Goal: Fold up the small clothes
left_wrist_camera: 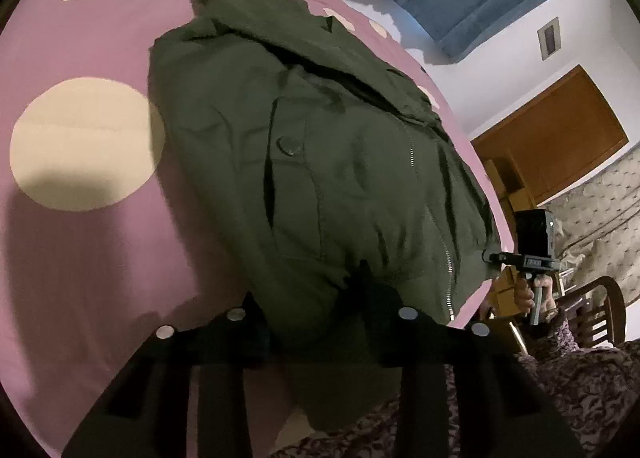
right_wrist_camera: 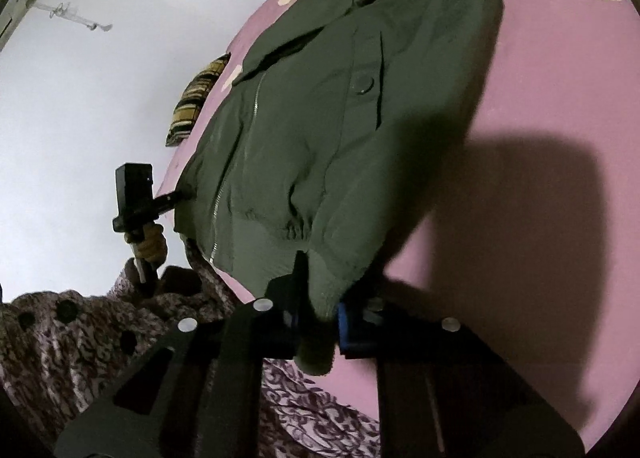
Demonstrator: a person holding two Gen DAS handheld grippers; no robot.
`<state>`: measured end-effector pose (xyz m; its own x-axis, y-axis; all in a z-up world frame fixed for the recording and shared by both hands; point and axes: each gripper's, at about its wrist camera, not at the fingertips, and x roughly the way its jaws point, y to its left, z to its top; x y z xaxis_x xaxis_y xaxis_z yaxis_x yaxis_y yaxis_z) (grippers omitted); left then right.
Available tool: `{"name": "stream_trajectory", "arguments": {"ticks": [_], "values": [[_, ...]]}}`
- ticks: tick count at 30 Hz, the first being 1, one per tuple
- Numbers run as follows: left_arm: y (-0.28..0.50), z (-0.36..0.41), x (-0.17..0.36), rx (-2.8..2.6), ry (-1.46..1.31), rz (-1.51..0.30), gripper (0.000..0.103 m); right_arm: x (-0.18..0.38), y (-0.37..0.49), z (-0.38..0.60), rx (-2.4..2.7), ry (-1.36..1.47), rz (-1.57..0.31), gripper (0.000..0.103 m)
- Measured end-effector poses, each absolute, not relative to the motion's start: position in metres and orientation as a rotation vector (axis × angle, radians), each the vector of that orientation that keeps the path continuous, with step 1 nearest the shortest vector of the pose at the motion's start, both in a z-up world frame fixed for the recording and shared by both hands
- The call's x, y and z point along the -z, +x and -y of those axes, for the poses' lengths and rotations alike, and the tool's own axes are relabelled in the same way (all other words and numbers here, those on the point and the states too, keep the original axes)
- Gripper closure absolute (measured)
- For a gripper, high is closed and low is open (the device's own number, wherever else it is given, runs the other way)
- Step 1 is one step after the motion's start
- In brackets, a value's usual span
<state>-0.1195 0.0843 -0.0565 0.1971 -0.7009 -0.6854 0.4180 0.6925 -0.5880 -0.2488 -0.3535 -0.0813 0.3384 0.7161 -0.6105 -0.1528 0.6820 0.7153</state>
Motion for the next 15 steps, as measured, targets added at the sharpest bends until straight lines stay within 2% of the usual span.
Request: {"name": "stream_trajectory", "arguments": {"ticks": [3, 5, 15], "values": [[-0.115, -0.088, 0.049, 0.833, -0.372, -1.103, 0.081, 0.069, -0.252, 0.358, -0.64, 0.666, -1.025, 0.093], [-0.108, -0.095, 0.04, 0.874, -0.474, -1.081, 0.083, 0.06, -0.253, 0.362, -0.658, 0.699, -0.98, 0.094], [-0.057, -0.094, -0.017, 0.943, -0.713, -0.904, 0.085, 0.007, -0.221, 0.388, -0.729, 0.87, -0.708, 0.094]]}}
